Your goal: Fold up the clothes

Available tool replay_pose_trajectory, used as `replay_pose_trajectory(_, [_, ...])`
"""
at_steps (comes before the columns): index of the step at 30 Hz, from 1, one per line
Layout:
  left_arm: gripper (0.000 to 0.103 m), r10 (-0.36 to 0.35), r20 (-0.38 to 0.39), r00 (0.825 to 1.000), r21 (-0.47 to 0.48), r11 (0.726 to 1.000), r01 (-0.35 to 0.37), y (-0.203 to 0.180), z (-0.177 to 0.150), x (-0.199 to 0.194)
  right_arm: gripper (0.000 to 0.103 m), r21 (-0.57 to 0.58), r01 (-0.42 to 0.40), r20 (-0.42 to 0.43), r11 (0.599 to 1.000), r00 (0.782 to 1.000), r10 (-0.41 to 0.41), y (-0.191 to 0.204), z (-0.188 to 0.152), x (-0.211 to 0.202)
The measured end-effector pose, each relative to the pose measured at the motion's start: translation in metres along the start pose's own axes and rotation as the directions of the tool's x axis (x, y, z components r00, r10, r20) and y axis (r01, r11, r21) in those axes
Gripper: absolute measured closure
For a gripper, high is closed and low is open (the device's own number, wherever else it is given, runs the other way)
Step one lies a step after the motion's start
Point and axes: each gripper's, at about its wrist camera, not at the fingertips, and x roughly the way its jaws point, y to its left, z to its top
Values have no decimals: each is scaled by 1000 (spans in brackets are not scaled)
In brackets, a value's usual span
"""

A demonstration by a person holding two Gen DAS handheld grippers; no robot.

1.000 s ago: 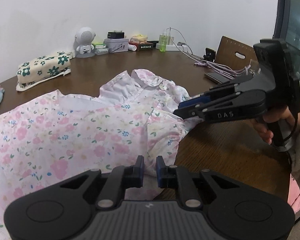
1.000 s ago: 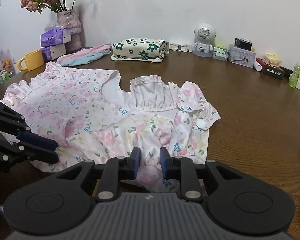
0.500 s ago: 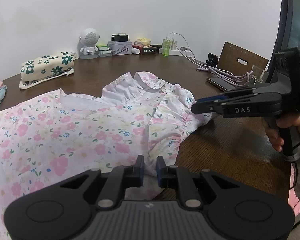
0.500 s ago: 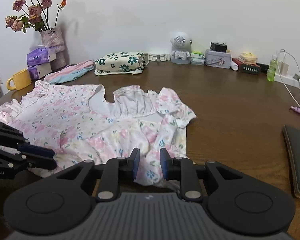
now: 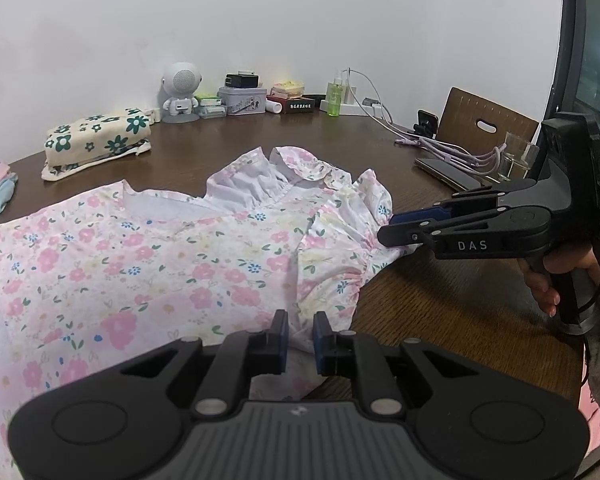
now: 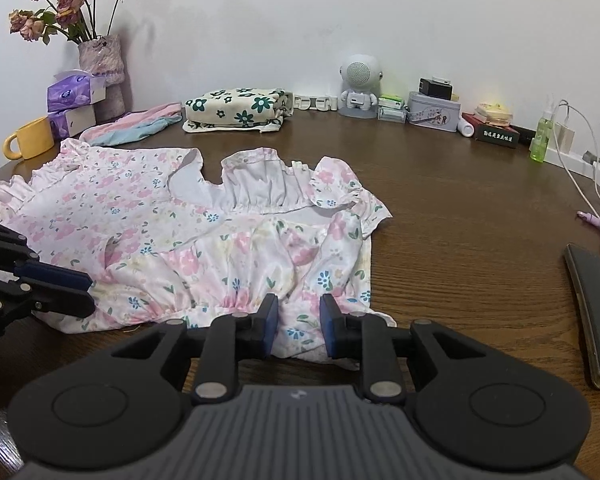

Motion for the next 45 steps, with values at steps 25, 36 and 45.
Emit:
replay_pose_trajectory(25, [10,125,105,987,-62,991,-119,6,-2,-42,0,173,-80,147,982,988,54,35,-1,-37])
replay_pose_trajectory(36, [8,236,158,959,-162,964,-211,33,-15,-75,0,237,-13,154,971,988,-25,76,2,-39])
replay_pose_trajectory(45, [5,286,180,941,-225,943,-244,74,-32,-111,0,202,-6,127,979,992,-20,112,5,-24])
